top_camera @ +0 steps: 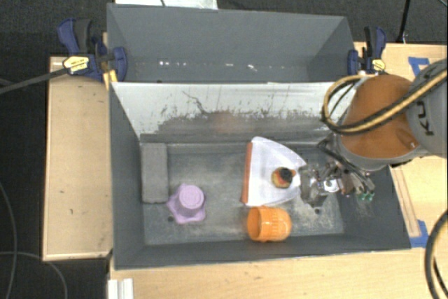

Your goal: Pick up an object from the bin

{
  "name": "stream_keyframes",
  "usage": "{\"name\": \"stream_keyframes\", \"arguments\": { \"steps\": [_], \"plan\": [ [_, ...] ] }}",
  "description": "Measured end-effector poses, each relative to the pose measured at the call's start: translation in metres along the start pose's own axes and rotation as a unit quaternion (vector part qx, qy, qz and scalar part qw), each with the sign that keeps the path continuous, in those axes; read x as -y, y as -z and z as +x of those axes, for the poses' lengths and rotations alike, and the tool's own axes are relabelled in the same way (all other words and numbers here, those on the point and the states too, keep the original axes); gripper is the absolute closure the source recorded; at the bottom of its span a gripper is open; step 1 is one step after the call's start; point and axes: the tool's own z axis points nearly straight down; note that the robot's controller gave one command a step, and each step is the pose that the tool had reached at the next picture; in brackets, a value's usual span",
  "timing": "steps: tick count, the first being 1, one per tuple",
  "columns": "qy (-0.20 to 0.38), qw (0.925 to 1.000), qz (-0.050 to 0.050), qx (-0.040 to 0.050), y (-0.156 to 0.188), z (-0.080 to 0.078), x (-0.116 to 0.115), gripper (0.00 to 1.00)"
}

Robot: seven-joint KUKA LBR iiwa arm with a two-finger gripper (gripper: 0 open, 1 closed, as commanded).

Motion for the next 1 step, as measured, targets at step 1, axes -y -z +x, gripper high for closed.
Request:
{"name": "stream_keyframes", "arguments": {
  "steps": [1],
  "plan": [
    [0.009, 1.0000, 0.000, 0.0021, 0.0135, -0.0009, -0.0048, 0.00]
  ]
}}
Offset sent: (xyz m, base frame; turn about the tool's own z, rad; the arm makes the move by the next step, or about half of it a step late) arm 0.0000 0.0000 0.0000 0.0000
